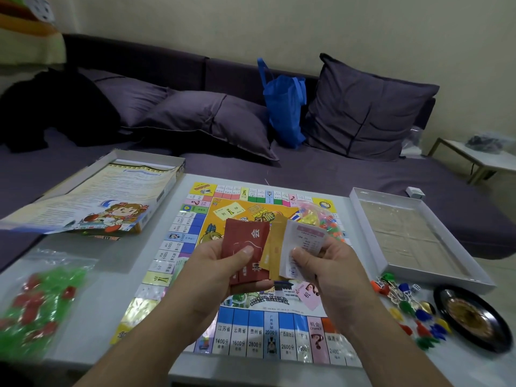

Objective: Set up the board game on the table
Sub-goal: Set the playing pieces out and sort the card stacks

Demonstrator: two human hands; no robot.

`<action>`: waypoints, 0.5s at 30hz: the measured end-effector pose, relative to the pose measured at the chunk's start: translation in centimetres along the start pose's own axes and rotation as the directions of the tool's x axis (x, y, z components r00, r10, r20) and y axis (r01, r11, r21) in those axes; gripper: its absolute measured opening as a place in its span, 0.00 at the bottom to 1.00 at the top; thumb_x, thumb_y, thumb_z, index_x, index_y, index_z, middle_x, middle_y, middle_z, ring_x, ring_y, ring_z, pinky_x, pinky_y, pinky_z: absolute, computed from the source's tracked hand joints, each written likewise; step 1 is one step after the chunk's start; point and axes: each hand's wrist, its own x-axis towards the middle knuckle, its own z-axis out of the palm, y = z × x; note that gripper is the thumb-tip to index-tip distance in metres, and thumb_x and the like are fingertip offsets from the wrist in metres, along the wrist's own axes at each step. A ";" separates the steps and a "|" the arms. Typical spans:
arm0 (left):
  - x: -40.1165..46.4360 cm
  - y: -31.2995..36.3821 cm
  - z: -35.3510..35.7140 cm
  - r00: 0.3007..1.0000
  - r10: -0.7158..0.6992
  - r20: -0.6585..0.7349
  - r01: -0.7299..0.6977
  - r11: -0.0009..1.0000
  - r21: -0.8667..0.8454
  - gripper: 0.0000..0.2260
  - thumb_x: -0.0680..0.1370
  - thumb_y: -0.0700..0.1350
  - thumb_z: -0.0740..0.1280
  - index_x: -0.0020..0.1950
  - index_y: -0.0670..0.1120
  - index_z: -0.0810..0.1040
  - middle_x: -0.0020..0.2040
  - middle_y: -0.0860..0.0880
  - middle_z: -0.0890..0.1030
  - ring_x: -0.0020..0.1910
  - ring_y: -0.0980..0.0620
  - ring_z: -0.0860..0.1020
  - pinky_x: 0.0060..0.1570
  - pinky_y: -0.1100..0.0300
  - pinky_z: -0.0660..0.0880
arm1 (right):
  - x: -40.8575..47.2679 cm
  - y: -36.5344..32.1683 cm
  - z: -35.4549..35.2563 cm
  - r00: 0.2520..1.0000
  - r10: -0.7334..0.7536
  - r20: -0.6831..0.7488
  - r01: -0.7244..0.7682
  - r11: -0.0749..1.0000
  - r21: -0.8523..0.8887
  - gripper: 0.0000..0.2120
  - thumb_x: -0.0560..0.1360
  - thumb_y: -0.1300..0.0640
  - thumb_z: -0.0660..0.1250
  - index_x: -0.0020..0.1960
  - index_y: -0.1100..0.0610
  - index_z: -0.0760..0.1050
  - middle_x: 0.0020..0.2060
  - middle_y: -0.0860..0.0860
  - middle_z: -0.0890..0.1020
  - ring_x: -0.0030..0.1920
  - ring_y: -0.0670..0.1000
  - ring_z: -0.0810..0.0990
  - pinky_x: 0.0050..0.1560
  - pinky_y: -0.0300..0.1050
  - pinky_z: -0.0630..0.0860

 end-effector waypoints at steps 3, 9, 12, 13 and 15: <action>0.0 0.0 0.2 0.999 -0.020 -0.025 0.020 1.000 0.006 0.10 0.84 0.37 0.65 0.64 0.37 0.79 0.52 0.37 0.87 0.48 0.34 0.87 0.47 0.43 0.85 | -0.1 0.0 0.1 1.000 -0.014 -0.013 0.014 0.999 -0.047 0.11 0.79 0.69 0.70 0.58 0.57 0.82 0.48 0.55 0.88 0.50 0.55 0.88 0.42 0.41 0.83; 0.0 0.0 0.8 0.995 -0.086 -0.058 0.087 0.996 0.009 0.09 0.85 0.38 0.62 0.60 0.37 0.79 0.48 0.37 0.87 0.43 0.36 0.86 0.49 0.42 0.85 | -0.7 0.3 1.0 0.998 -0.052 0.024 0.055 0.982 -0.179 0.11 0.80 0.66 0.69 0.57 0.53 0.83 0.45 0.50 0.88 0.47 0.51 0.87 0.44 0.42 0.83; -0.1 -0.4 1.0 0.991 -0.118 -0.066 0.125 0.984 0.124 0.09 0.86 0.42 0.62 0.57 0.40 0.82 0.45 0.38 0.87 0.43 0.37 0.86 0.48 0.46 0.85 | -0.9 0.8 1.7 0.999 -0.007 0.053 0.018 0.979 -0.205 0.11 0.81 0.66 0.69 0.56 0.52 0.83 0.44 0.51 0.88 0.46 0.50 0.87 0.44 0.42 0.82; -0.1 -0.7 1.0 0.990 -0.123 -0.064 0.133 0.976 0.173 0.10 0.86 0.44 0.62 0.57 0.42 0.83 0.45 0.39 0.88 0.45 0.37 0.86 0.47 0.47 0.85 | -1.0 0.9 1.9 0.998 0.011 0.067 0.002 0.979 -0.203 0.11 0.81 0.66 0.69 0.56 0.52 0.83 0.43 0.50 0.88 0.43 0.48 0.87 0.41 0.38 0.81; 0.0 -1.1 1.0 0.990 -0.125 -0.061 0.136 0.962 0.235 0.12 0.86 0.47 0.62 0.57 0.45 0.84 0.46 0.41 0.88 0.48 0.36 0.85 0.45 0.49 0.84 | -1.2 0.8 2.1 0.996 0.043 0.081 -0.027 0.980 -0.197 0.12 0.81 0.67 0.68 0.55 0.51 0.83 0.41 0.48 0.88 0.41 0.46 0.87 0.38 0.35 0.80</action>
